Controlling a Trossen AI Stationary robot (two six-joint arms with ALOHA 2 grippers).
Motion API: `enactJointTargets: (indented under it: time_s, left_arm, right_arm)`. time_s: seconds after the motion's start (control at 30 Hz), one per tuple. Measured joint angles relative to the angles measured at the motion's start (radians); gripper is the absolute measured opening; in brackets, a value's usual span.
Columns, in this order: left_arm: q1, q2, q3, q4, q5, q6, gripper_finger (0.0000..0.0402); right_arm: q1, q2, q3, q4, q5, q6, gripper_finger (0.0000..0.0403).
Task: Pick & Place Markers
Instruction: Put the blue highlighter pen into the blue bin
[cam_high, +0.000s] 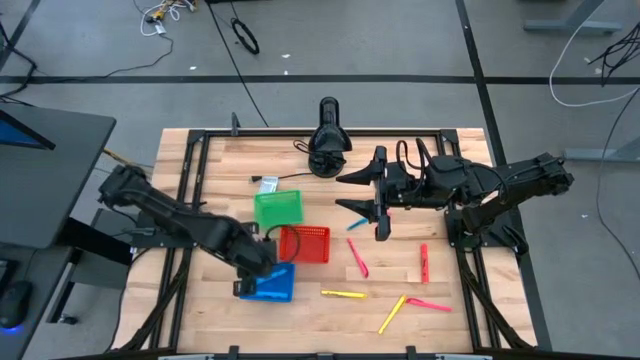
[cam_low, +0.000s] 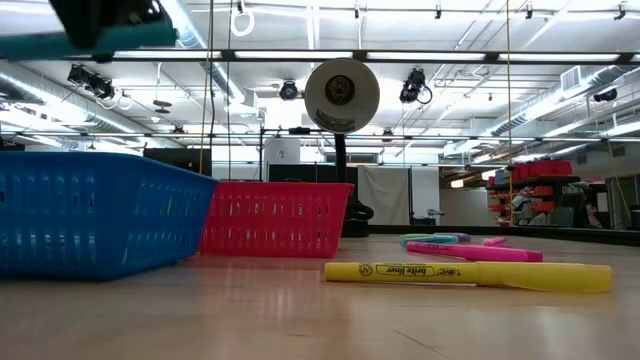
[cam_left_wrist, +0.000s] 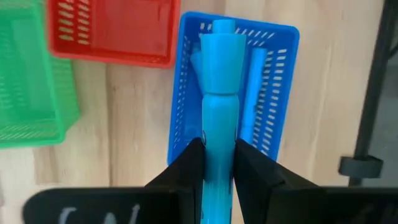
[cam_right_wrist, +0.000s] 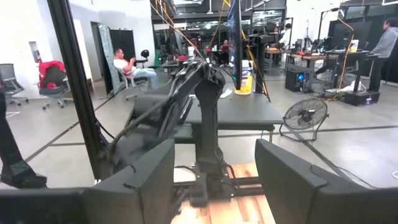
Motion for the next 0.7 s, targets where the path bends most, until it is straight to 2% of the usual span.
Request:
enactJointTargets:
  time_s: [0.7]
  left_arm:
    - [-0.052, 0.258, -0.009, 0.176, -0.015, -0.006, 0.0067]
  right_arm:
    - [0.000, 0.000, 0.000, 0.001, 0.000, -0.041, 0.0223]
